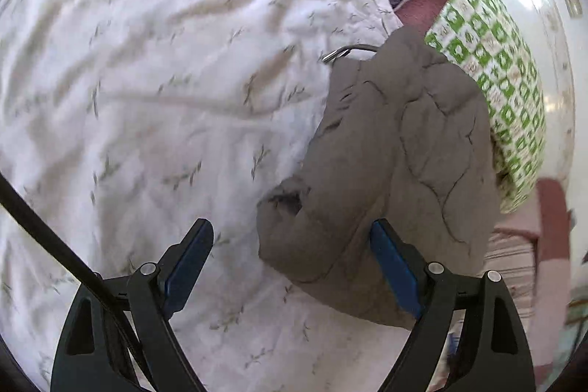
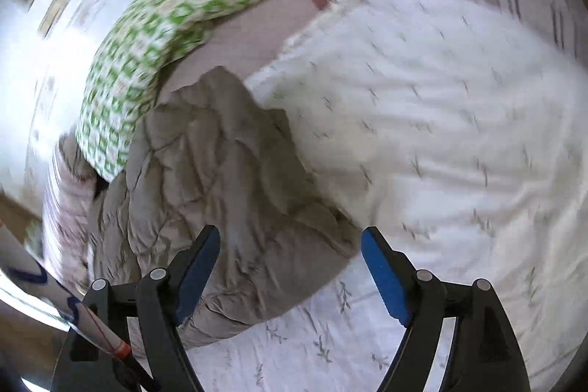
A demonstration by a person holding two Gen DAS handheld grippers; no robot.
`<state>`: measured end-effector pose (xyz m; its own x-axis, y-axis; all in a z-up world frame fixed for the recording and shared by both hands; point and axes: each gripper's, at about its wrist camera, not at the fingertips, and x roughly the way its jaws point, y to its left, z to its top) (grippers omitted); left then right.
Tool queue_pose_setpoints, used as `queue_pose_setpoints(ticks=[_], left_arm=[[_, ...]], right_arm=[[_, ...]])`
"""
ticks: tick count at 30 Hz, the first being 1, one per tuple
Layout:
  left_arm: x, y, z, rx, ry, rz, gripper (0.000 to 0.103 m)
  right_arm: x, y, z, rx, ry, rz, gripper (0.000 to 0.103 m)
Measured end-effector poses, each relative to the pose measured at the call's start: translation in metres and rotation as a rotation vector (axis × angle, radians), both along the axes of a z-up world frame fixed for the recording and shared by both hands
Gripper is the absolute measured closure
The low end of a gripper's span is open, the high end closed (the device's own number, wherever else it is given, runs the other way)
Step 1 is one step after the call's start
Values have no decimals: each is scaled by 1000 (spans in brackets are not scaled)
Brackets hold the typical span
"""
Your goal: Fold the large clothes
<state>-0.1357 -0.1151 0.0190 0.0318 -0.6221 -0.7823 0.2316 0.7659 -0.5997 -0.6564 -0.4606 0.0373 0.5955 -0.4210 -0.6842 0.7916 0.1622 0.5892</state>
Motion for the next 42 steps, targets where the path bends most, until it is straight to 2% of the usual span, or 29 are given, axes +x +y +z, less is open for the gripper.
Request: queue_pose_setpoints(ticks=[2, 10, 14, 19, 20, 23, 24, 26, 29, 31, 32, 35, 38, 42], left_arm=[[-2, 0, -6, -18, 22, 4, 17], [-3, -13, -20, -77, 76, 22, 17], [-4, -22, -20, -84, 44, 16, 17], [-3, -29, -22, -100, 11, 24, 15], [-3, -32, -22, -98, 4, 24, 15], [-5, -39, -21, -77, -33, 20, 13], [-6, -40, -20, -70, -43, 17, 13], [-9, -45, -15, -34, -99, 1, 15], [-18, -53, -2, 32, -209, -33, 30], [-30, -62, 11, 101, -336, -64, 42], [-39, -70, 18, 157, -426, -89, 44], [-60, -84, 27, 255, -605, -130, 51], [-63, -87, 29, 280, -671, -143, 53], [-61, -85, 35, 271, -689, -150, 55]], right_arm=[[-7, -2, -11, 58, -36, -28, 19], [-16, -5, -34, 167, -176, -61, 19], [-14, -5, -42, 194, -204, -71, 19], [-7, -11, -51, 179, -262, -76, 16], [-4, -13, -54, 181, -269, -82, 13], [7, -21, -60, 186, -263, -85, 13], [11, -22, -58, 176, -248, -83, 16], [19, -22, -50, 140, -193, -57, 40], [27, -18, -36, 66, -104, -27, 55], [39, -11, -21, -26, 1, 6, 59], [45, -7, -13, -80, 58, 21, 61], [59, 5, 3, -204, 177, 50, 65], [69, 12, 9, -277, 254, 69, 66], [75, 17, 12, -325, 311, 83, 66]])
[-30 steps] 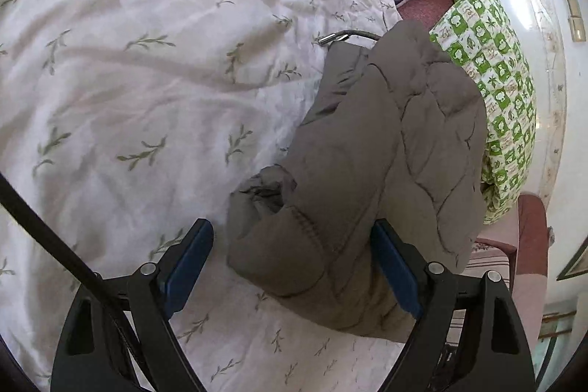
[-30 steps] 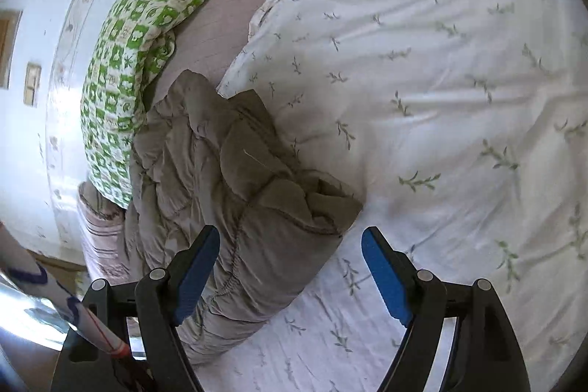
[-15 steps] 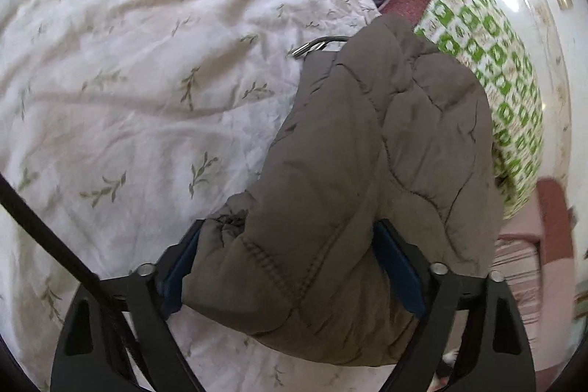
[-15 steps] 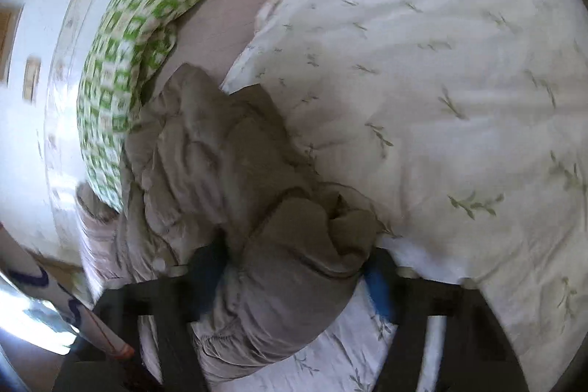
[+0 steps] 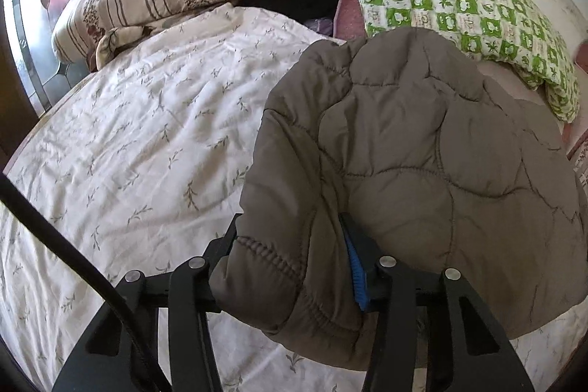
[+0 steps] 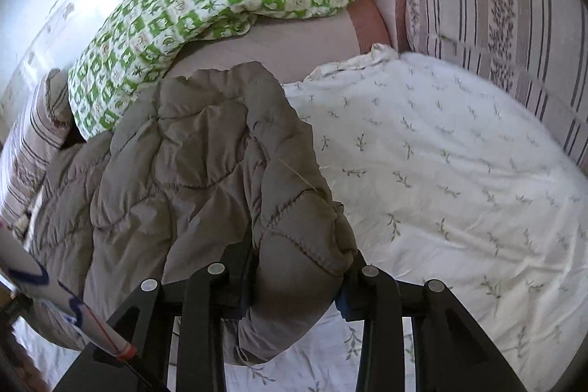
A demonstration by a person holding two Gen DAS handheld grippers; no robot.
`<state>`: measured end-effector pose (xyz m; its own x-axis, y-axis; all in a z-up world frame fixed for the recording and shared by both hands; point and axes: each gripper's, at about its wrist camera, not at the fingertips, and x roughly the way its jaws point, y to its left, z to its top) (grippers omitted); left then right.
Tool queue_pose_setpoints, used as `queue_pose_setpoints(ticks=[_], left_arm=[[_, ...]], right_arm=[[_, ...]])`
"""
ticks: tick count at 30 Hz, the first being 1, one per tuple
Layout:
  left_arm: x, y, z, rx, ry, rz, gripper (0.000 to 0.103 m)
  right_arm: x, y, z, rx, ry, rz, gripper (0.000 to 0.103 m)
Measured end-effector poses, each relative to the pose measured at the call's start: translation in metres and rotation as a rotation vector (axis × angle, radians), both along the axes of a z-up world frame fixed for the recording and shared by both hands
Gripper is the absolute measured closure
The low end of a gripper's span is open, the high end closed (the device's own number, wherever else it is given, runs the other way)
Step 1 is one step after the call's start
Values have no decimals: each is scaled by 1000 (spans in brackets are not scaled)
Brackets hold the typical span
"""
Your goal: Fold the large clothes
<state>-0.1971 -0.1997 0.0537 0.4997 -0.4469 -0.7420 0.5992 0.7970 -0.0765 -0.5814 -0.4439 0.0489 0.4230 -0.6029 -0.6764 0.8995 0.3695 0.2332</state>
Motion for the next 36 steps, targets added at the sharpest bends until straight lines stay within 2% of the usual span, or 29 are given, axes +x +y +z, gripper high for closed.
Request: queue_pose_setpoints(ticks=[8, 17, 23, 28, 36], left_arm=[[-5, 0, 7, -13, -28, -7, 57], [-9, 8, 20, -57, -47, -8, 59], [-14, 19, 39, -117, -73, -7, 60], [-18, 28, 51, -134, -75, -10, 61], [-45, 57, 63, -150, -78, -9, 61]], right_arm=[[7, 15, 13, -80, 53, 27, 67], [3, 24, 25, -99, 27, 46, 68], [-1, 37, 47, -147, -6, 69, 69], [-8, 45, 61, -154, -25, 90, 70], [-32, 69, 71, -154, -33, 99, 70]])
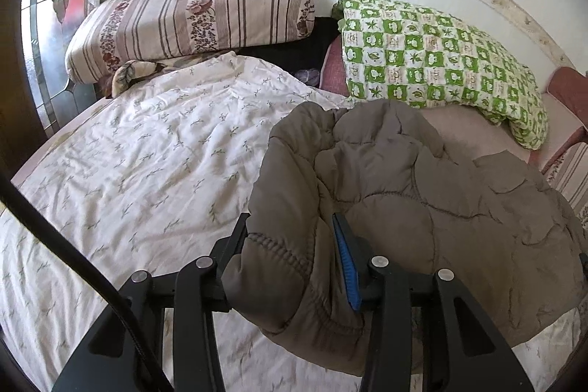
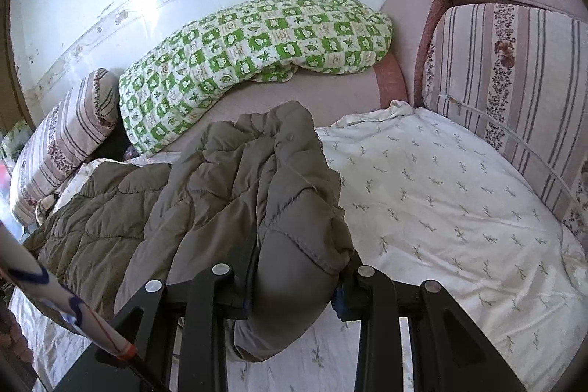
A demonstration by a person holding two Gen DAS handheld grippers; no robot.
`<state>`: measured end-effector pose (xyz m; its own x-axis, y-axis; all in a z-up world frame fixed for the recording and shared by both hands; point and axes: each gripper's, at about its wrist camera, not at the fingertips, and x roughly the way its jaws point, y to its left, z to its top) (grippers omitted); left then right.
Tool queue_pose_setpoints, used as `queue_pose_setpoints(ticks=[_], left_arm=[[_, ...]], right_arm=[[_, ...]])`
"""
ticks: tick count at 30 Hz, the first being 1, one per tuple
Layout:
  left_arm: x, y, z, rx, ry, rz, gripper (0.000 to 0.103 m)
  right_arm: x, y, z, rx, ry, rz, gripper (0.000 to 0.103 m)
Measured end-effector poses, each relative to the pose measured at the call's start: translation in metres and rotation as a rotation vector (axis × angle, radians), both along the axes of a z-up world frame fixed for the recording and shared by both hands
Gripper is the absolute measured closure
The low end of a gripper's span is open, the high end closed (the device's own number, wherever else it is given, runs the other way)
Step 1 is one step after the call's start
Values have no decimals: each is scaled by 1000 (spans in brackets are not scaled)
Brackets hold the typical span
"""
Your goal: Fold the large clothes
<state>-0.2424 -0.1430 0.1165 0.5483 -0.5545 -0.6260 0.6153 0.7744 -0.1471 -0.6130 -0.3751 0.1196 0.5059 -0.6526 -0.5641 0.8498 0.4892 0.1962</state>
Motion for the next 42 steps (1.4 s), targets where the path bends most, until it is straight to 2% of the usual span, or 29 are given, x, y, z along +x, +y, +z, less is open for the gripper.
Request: queue_pose_setpoints(ticks=[4, 6, 8, 10, 13, 16, 18, 19, 20, 23, 25, 26, 28, 32, 36, 42], left_arm=[[-21, 26, 9, -18, -34, 16, 64], [-33, 40, 13, -18, -92, 37, 72], [-45, 49, 16, -11, -141, 39, 72], [-48, 54, 8, 28, -130, 39, 72], [-44, 58, -14, 73, -50, 30, 72], [-45, 53, -26, 108, -19, 1, 72], [-50, 50, -28, 124, -26, -16, 71], [-53, 48, -28, 125, -30, -28, 68], [-56, 46, -27, 124, -30, -38, 66], [-63, 38, -24, 111, -32, -70, 63], [-67, 29, -21, 110, -32, -90, 62], [-70, 23, -18, 106, -30, -107, 62], [-73, 9, -14, 101, -22, -136, 62], [-79, -26, -3, 106, -23, -194, 59], [-75, -73, -5, 149, -40, -242, 58], [-51, -118, -32, 197, -24, -234, 56]], right_arm=[[-21, 24, 2, 3, -15, -3, 70], [-33, 36, -4, 23, -19, -7, 70], [-40, 46, -15, 62, -17, 3, 70], [-45, 52, -27, 78, 13, -13, 70], [-56, 45, -47, 146, 16, -31, 69], [-65, 33, -65, 244, 0, -42, 62], [-73, 29, -70, 302, -2, -65, 49], [-79, 30, -70, 317, -5, -92, 36], [-87, 32, -68, 321, -6, -127, 32], [-116, 40, -55, 321, -71, -208, 31], [-127, 47, -44, 256, -79, -255, 32], [-125, 51, -35, 205, -82, -234, 39], [-113, 57, -22, 152, -87, -160, 54], [-61, 66, -11, 110, -45, 23, 62], [8, 63, -9, 49, 57, 138, 63], [75, 13, -34, 91, 124, 129, 63]])
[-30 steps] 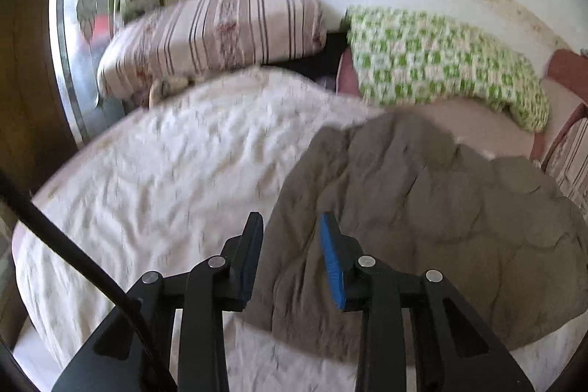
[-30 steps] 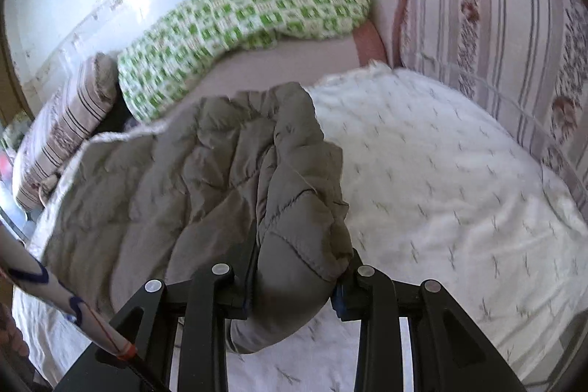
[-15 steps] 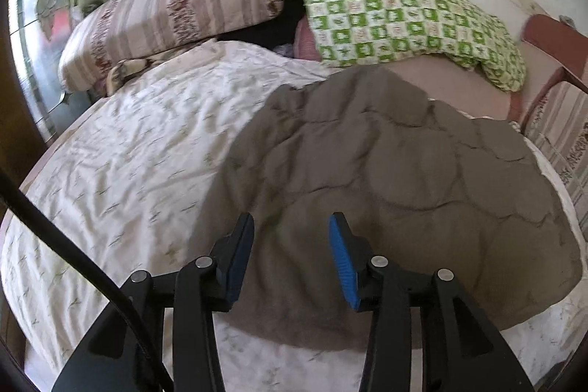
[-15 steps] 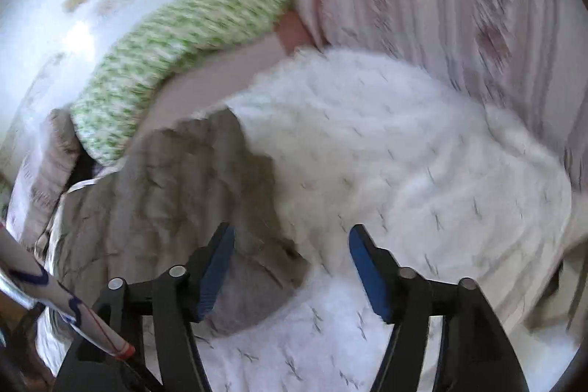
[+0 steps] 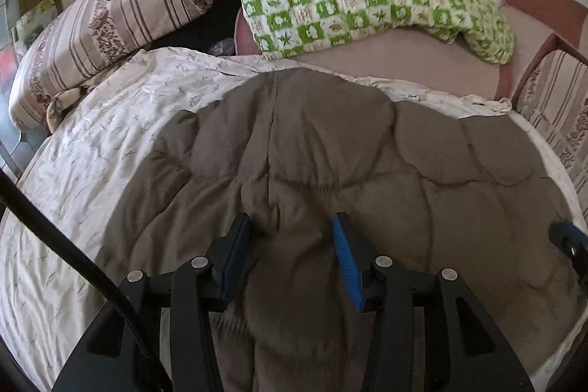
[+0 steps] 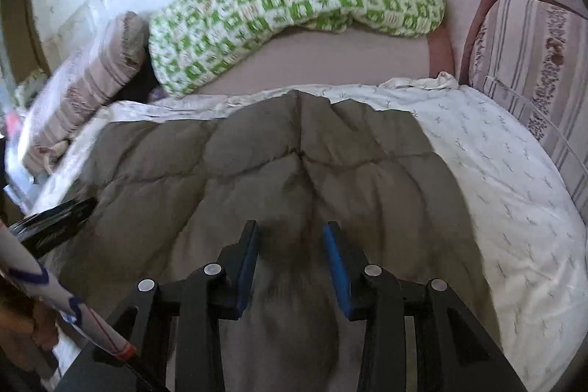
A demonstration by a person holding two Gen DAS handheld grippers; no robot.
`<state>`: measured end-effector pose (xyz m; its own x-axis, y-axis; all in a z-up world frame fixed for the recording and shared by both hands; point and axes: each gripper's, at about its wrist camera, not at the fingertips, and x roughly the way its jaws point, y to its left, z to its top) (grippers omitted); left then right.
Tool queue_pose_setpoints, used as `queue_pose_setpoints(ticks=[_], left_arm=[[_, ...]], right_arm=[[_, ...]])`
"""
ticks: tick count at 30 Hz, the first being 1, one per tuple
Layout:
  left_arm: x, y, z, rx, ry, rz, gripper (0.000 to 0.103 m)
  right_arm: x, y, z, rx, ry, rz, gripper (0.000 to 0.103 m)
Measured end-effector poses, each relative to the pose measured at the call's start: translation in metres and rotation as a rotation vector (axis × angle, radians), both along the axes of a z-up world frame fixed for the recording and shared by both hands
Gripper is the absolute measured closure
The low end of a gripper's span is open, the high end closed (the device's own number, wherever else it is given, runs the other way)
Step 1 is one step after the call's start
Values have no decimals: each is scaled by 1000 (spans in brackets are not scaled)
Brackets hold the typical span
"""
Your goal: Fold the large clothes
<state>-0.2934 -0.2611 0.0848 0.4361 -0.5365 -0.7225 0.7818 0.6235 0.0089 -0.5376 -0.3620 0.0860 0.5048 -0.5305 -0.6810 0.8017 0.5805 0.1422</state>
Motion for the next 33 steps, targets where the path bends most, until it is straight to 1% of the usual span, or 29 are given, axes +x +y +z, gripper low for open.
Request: queue_pose_setpoints(ticks=[1, 2, 5, 7, 11, 15, 22, 26, 28, 30, 32, 33], left_arm=[[3, -4, -3, 3, -2, 3, 53], [6, -8, -6, 3, 1, 3, 52], [20, -17, -16, -2, 30, 9, 45], [27, -20, -22, -8, 53, 13, 41], [30, -24, -28, -12, 38, 13, 40], [28, -25, -31, -16, 13, 18, 39], [24, -22, -33, -27, -34, 37, 38], [24, -19, -32, -42, -36, 49, 35], [23, -17, -32, -47, -40, 55, 34], [23, -16, -32, -51, -39, 58, 33], [23, -16, -32, -54, -37, 59, 33], [23, -16, -32, -53, -37, 59, 33]], right_arm=[[7, -8, -4, 9, 12, -5, 63], [15, -18, -9, 21, 16, -12, 63], [28, -45, -28, 70, 23, -41, 63], [36, -52, -38, 76, 43, -42, 62], [51, -55, -45, 30, 94, -42, 62], [52, -56, -50, 31, 86, -41, 62], [57, -49, -49, -27, 118, -62, 61], [51, -43, -44, -45, 95, -75, 59], [45, -39, -38, -58, 71, -97, 58], [40, -30, -26, -94, 58, -110, 57], [39, -16, -15, -144, 41, -104, 51], [40, -8, -9, -168, 29, -91, 51]])
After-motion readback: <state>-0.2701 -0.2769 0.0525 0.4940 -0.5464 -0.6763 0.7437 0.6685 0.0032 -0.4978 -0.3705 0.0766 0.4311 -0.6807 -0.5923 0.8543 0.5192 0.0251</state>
